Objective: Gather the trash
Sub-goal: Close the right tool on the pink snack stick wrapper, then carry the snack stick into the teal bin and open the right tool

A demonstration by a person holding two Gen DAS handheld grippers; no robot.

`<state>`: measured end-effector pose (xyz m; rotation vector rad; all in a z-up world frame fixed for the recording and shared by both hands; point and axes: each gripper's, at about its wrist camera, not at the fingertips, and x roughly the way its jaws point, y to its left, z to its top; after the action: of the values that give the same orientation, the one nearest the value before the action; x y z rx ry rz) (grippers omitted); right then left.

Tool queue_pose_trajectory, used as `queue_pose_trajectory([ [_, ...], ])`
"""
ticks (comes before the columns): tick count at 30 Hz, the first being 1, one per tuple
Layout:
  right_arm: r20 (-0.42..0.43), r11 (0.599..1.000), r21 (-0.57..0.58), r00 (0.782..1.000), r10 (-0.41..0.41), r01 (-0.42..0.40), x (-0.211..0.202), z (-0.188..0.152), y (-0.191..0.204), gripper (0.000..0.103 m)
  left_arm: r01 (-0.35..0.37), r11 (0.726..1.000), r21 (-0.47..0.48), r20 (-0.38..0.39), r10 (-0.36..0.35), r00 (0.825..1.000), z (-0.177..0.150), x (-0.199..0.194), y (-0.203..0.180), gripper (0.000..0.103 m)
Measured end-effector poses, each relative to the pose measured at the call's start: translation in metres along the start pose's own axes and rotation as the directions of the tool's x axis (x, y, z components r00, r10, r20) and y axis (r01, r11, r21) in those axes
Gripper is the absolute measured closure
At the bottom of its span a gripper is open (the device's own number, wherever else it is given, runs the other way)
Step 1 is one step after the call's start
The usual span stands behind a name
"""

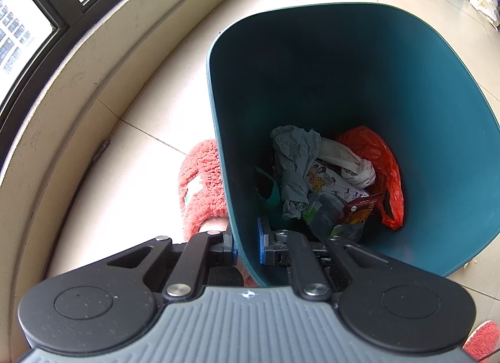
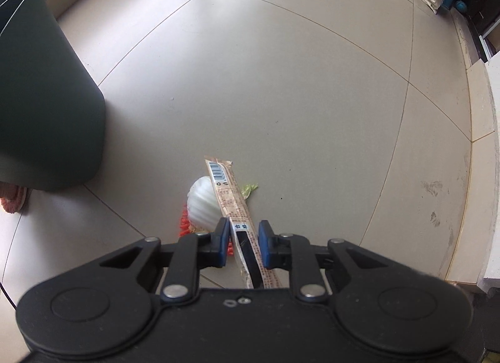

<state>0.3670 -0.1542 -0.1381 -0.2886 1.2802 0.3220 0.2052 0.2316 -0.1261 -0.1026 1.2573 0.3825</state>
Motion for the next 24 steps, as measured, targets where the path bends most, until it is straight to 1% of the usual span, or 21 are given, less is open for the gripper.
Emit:
queue_pose_trajectory([
  [4, 0.062, 1.0, -0.019, 0.998, 0.0, 0.001, -0.041, 0.01, 0.018, 0.085, 0.003, 1.0, -0.001, -0.002, -0.003, 1.0, 0.0, 0.001, 0.0, 0.092],
  [7, 0.111, 0.999, -0.047, 0.994, -0.015, 0.02, -0.063, 0.018, 0.035, 0.085, 0.008, 1.0, -0.004, -0.002, -0.008, 1.0, 0.0, 0.002, 0.001, 0.092],
  [12, 0.183, 0.995, -0.1, 0.983, 0.004, 0.015, -0.099, 0.033, 0.067, 0.085, 0.021, 1.0, -0.006, 0.0, -0.021, 1.0, 0.0, 0.001, 0.004, 0.092],
  [17, 0.239, 0.986, -0.165, 0.969, 0.065, -0.026, -0.132, 0.05, 0.105, 0.085, 0.029, 1.0, -0.01, 0.004, -0.029, 1.0, -0.001, 0.0, 0.007, 0.092],
  [24, 0.275, 0.963, -0.258, 0.949, 0.155, -0.083, -0.145, 0.075, 0.158, 0.085, 0.044, 0.999, -0.015, 0.006, -0.044, 0.999, 0.0, -0.002, 0.01, 0.092],
])
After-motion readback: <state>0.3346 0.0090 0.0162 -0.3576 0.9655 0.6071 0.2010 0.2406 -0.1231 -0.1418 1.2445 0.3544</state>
